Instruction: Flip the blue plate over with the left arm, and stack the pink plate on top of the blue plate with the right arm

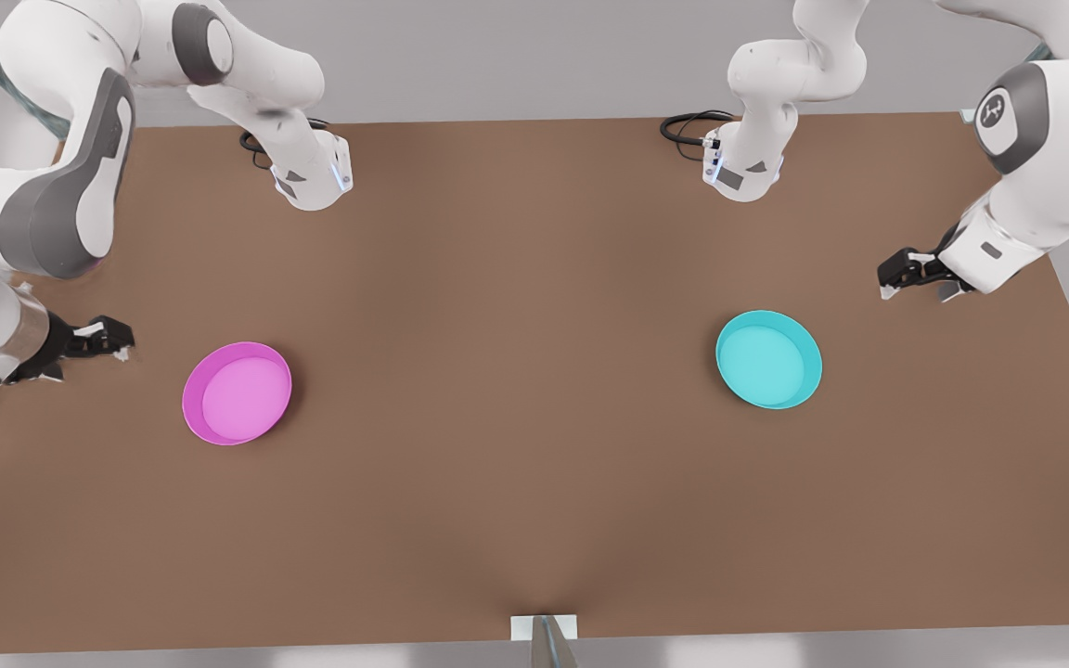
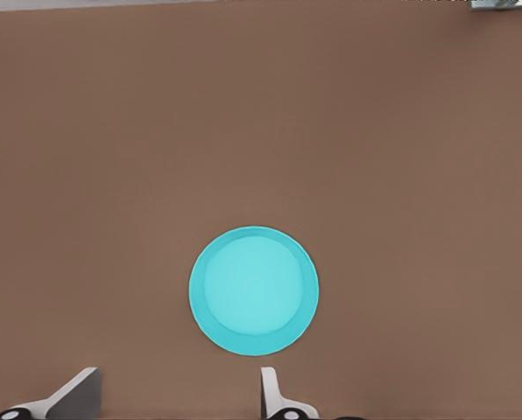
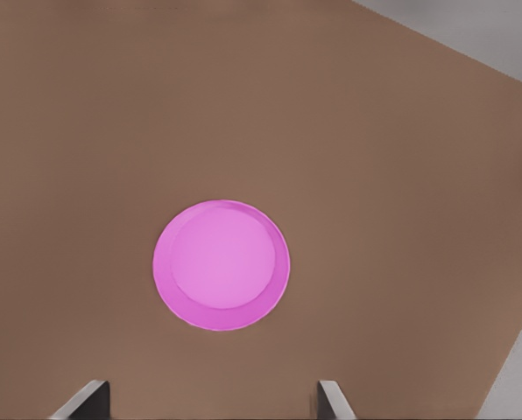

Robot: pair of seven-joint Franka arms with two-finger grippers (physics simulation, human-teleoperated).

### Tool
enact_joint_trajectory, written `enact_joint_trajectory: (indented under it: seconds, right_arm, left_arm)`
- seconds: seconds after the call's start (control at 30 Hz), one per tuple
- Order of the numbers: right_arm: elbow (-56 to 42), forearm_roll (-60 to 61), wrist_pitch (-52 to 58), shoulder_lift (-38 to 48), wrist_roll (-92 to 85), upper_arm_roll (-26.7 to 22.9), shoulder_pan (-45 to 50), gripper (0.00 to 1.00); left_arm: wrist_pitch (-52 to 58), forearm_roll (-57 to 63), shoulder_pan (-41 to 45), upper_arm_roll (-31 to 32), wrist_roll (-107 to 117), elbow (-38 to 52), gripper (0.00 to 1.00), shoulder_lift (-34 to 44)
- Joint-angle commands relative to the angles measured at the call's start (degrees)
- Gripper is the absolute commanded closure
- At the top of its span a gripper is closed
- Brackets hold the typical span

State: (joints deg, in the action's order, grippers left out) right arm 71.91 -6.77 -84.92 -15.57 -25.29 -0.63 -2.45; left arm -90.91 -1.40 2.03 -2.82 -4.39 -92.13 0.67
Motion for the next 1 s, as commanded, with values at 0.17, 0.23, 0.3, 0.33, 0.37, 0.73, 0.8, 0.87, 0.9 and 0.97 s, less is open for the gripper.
enact_joint_trajectory:
  seconds: [0.17, 0.23, 0.3, 0.33, 0.37, 0.73, 0.8, 0.87, 0.9, 0.97]
  right_arm:
    - [2.1, 0.0, -1.0, 0.4, 0.1, 0.5, -0.5, 0.00]
    - [2.1, 0.0, -1.0, 0.3, 0.1, 0.5, -0.5, 0.00]
    - [2.2, 0.0, -0.9, -0.3, 0.1, 0.5, -0.5, 0.00]
    - [2.1, 0.4, -0.7, -2.0, 0.1, 0.5, -1.3, 0.00]
    - [2.1, 0.7, -0.7, -4.1, 0.1, 0.5, -1.5, 0.00]
    - [1.6, 2.0, -1.4, -13.5, 0.3, 0.4, -2.4, 0.00]
    - [1.7, 2.0, -1.5, -13.9, 0.3, 0.4, -2.3, 0.00]
    - [1.6, 2.1, -1.5, -14.2, 0.3, 0.4, -2.1, 0.00]
    - [1.6, 2.1, -1.5, -14.2, 0.3, 0.4, -2.1, 0.00]
    - [1.7, 2.1, -1.5, -14.4, 0.3, 0.4, -2.1, 0.00]
  left_arm:
    - [0.0, -6.1, 0.0, -0.3, -1.1, 0.5, 0.00, -6.5]
    - [-5.2, -11.0, 0.0, -0.3, -3.3, -2.9, 0.00, -11.3]
    - [-15.0, -14.9, 0.3, 0.2, -3.3, -11.5, 0.01, -11.7]
    - [-19.7, -15.7, 0.3, 1.0, -3.3, -16.5, 0.01, -11.8]
    - [-21.7, -15.7, 0.3, 1.0, -5.1, -19.3, 0.02, -12.4]
    - [-28.4, -35.3, -2.0, -12.6, -33.6, -25.7, 0.05, -23.8]
    - [-28.1, -40.3, -2.3, -14.3, -33.7, -25.3, 0.05, -24.9]
    - [-28.1, -42.5, -2.6, -15.1, -33.8, -24.4, 0.05, -26.4]
    - [-27.7, -43.9, -3.1, -15.1, -33.8, -24.2, 0.06, -26.6]
    - [-26.3, -47.3, -5.0, -15.1, -33.9, -24.0, 0.36, -28.0]
